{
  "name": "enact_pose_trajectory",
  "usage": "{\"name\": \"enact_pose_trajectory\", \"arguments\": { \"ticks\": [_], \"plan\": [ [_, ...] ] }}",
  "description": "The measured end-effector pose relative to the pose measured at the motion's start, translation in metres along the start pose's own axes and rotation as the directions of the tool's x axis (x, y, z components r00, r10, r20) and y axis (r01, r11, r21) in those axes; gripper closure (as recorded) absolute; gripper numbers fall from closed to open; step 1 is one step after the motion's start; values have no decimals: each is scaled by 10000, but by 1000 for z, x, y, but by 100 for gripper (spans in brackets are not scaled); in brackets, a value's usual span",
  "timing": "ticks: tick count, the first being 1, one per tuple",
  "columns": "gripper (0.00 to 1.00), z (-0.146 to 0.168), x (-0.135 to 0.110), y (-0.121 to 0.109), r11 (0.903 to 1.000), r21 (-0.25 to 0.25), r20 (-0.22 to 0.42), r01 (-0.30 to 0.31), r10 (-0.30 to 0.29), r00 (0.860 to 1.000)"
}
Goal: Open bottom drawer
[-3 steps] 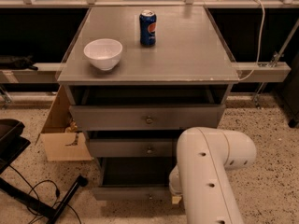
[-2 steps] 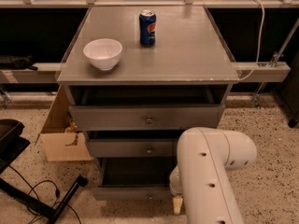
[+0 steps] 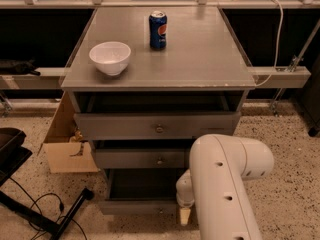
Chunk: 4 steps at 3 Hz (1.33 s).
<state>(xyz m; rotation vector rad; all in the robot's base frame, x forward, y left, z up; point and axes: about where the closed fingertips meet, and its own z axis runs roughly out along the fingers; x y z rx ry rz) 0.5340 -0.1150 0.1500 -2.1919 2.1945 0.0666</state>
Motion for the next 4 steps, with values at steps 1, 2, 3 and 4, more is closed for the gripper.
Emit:
{"name": "enact_pose_trajectory", "arguments": {
  "ticks": [1, 2, 3, 4],
  "plan": [
    [22, -16, -23, 25, 9953, -958, -14, -167, 166, 9999],
    [45, -17, -27, 62, 9747, -2132, 15, -673, 693, 9976],
    [69, -18, -27, 59, 9747, -2132, 16, -674, 693, 9976],
    [92, -18, -27, 57, 9747, -2132, 16, -674, 693, 9976]
  ]
}}
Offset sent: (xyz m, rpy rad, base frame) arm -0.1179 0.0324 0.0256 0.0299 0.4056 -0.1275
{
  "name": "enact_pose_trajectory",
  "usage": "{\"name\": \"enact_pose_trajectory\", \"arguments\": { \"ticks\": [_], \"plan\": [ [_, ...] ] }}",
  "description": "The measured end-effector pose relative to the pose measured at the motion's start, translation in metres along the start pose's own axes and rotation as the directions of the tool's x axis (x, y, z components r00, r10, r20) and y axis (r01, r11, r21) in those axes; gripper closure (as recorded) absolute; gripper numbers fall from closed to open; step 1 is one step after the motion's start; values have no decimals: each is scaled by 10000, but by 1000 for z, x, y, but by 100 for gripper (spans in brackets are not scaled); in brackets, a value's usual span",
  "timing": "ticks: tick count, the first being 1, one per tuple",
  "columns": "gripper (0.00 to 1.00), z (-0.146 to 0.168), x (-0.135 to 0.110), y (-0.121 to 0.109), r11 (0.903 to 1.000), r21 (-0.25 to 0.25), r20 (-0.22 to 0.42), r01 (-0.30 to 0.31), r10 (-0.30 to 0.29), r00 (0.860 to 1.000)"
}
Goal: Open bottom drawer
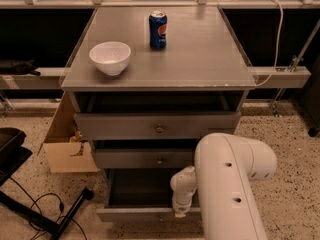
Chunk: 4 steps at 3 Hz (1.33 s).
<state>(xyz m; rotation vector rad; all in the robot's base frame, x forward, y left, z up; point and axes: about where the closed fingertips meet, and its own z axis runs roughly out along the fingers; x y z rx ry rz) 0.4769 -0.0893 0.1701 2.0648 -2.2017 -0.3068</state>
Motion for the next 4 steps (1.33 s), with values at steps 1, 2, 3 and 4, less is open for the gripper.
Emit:
{"name": "enact_pose_trajectory", "arguments": {
  "ticks": [1, 2, 3, 4],
  "plan": [
    [100, -1, 0, -4, 10000, -25, 18, -13, 13, 10000],
    [100, -1, 0, -6, 10000, -26, 18, -13, 13, 10000],
    [100, 3, 1, 1, 9996, -279, 53, -21, 22, 10000],
    [100, 2, 1, -3, 9996, -281, 53, -21, 22, 10000]
  ]
}}
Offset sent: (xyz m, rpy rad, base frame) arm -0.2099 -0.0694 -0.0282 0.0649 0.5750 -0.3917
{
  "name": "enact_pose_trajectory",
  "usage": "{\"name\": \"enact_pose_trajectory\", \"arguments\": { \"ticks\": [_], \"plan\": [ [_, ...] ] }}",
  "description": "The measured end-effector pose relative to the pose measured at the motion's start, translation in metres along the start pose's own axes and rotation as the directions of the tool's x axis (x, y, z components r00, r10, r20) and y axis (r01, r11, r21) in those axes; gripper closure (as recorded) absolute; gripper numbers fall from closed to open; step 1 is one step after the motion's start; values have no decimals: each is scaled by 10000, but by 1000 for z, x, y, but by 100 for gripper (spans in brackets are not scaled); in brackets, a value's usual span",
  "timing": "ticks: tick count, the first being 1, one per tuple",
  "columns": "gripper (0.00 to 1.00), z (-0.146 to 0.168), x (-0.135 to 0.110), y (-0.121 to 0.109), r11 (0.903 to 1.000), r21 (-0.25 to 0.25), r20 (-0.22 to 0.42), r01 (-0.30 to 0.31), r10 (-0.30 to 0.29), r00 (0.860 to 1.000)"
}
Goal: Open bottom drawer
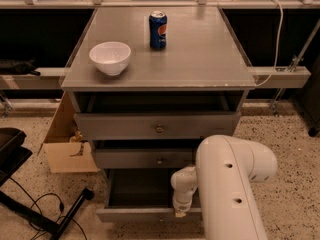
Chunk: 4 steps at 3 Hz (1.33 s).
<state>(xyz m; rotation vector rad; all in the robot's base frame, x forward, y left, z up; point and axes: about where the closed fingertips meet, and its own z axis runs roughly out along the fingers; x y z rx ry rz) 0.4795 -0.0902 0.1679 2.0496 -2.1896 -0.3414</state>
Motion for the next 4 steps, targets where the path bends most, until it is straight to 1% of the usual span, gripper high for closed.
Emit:
{"name": "enact_pose_trajectory", "arguments": {
  "ticks": [1, 2, 3, 4],
  "plan": [
    [100, -1, 0, -4, 10000, 0, 0, 0, 0, 10000],
    [100, 4, 1, 4, 9996, -277, 49, -7, 8, 10000],
    [81, 4, 1, 4, 9996, -276, 49, -7, 9, 10000],
    [58, 4, 1, 4, 9996, -276, 49, -7, 9, 10000]
  ]
}}
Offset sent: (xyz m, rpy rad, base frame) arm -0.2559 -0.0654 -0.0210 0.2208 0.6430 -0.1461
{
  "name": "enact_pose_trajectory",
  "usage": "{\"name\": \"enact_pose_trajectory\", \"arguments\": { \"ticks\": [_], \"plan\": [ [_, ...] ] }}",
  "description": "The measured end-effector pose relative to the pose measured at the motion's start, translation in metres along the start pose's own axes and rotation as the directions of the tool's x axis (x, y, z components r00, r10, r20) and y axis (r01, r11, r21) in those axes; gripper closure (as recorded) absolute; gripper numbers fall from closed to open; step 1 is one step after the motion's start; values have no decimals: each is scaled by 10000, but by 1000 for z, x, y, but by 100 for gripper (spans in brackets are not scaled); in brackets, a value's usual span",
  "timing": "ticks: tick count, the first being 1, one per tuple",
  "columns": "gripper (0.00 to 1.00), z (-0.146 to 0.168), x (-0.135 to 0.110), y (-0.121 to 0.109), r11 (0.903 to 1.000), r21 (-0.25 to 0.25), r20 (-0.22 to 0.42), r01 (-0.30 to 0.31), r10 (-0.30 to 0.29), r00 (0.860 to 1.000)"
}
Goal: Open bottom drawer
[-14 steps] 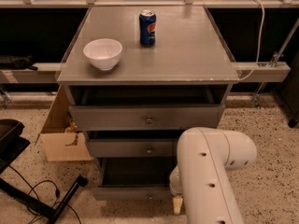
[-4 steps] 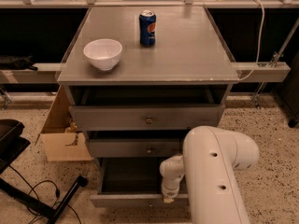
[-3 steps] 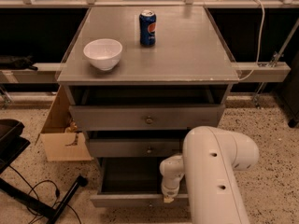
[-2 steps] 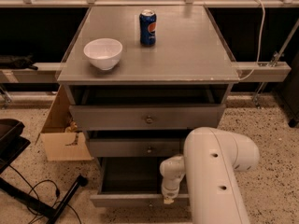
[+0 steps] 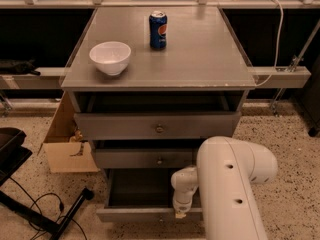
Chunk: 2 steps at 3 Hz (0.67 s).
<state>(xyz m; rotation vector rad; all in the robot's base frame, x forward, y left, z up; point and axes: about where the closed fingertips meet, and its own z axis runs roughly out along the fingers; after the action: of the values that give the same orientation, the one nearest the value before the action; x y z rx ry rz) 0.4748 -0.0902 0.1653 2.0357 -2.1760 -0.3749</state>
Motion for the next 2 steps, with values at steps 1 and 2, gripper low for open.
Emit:
{"name": "enact_pose_trajectory", "arguments": {
  "ticks": [1, 2],
  "plan": [
    [35, 0, 0, 0, 10000, 0, 0, 0, 0, 10000],
    [4, -2, 0, 2, 9999, 67, 136, 96, -97, 9999]
  ]
}}
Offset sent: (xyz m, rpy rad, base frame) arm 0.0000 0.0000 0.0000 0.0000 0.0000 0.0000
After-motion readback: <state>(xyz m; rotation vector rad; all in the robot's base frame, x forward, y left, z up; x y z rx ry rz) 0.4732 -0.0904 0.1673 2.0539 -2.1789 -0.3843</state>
